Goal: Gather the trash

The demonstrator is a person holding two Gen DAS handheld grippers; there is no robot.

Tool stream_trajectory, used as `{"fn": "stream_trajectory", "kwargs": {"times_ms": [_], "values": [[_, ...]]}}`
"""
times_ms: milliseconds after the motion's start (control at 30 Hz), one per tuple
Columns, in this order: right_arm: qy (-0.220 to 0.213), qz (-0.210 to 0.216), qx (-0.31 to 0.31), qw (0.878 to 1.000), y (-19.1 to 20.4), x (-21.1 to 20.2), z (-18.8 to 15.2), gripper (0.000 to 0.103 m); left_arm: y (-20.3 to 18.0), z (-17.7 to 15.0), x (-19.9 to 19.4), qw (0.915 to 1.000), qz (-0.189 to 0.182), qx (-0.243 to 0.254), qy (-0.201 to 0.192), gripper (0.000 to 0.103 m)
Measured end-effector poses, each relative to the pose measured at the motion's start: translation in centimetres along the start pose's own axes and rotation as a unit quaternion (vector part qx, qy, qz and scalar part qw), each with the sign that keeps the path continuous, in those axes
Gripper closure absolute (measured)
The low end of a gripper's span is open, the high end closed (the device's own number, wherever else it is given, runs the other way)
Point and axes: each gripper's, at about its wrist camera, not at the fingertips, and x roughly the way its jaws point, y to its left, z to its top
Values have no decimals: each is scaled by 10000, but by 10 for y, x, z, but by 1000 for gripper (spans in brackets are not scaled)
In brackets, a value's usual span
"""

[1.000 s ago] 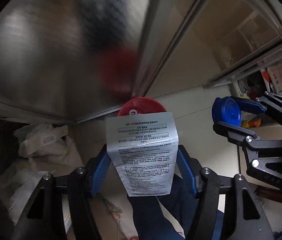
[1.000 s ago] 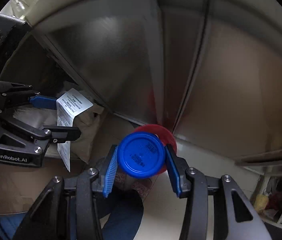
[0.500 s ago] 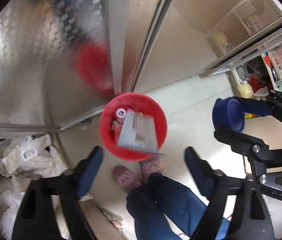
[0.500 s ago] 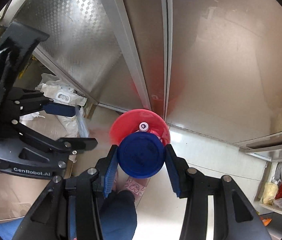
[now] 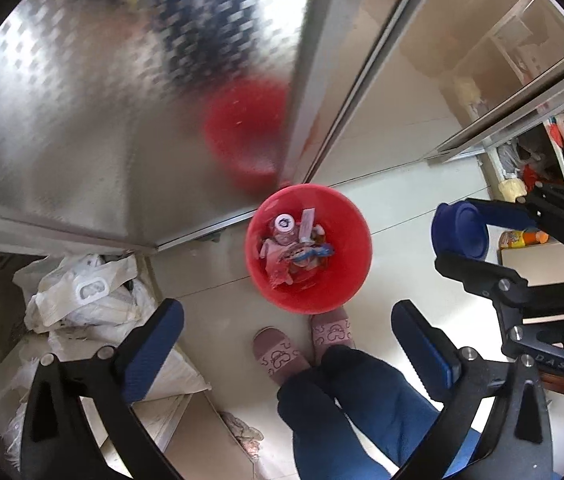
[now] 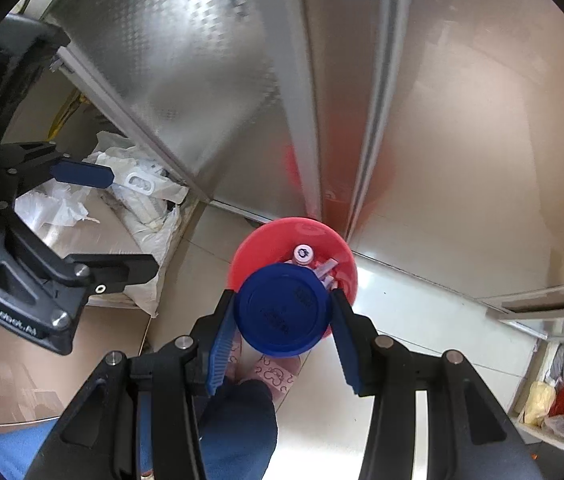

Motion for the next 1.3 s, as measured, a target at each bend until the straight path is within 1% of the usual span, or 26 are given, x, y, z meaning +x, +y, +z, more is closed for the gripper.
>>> {"fn": "stream_trajectory", "kwargs": {"times_ms": [200, 233, 267, 300, 333, 400, 600, 667, 733, 867, 933, 1033, 1167, 1233, 1300], "values": [[21, -69, -264, 9996, 14, 10, 5, 60, 16, -9, -2, 9997, 84, -216, 3, 0], [28, -90, -312, 9995, 15, 11, 6, 54, 18, -10, -2, 9996, 116, -248, 6, 0], [6, -134, -349, 9993, 16, 11, 6, 44, 20, -12, -3, 9995, 130, -276, 12, 0], [-71, -160, -362, 9992, 17, 10, 6, 20, 22, -14, -3, 9995, 93, -312, 11, 0], [-139, -230, -371, 9990, 17, 9, 6, 9, 24, -16, -4, 9994, 102, -332, 8, 0], [-169, -266, -343, 9989, 14, 7, 5, 2, 25, -19, -7, 9994, 149, -328, -5, 0], [-192, -424, -122, 9988, 9, -5, 2, 1, 22, -27, -27, 9996, 180, -239, -8, 0], [-180, -506, -27, 9986, 10, -17, 3, 1, 21, -28, -44, 9994, 240, -251, -9, 0], [-214, -543, 66, 9983, 14, -36, 6, 1, 17, -26, -73, 9993, 251, -251, -140, 0], [-425, -548, 354, 9970, 17, -97, 12, 1, 7, -22, -147, 9977, 205, -286, -574, 0], [-558, -595, 527, 9953, 19, -132, 16, 1, -1, -20, -181, 9967, 201, -239, -755, 0], [-695, -622, 748, 9928, 23, -181, 22, 1, -13, -14, -230, 9946, 95, -126, -1028, 0], [-1005, -894, 806, 9876, 33, -246, 29, 1, -29, -4, -286, 9898, 142, 48, -1420, 0], [-1140, -902, 903, 9853, 35, -275, 32, 1, -31, 0, -309, 9873, 85, 30, -1584, 0], [-1256, -971, 944, 9828, 36, -297, 35, 1, -31, 5, -328, 9852, -56, 17, -1713, 0]]}}
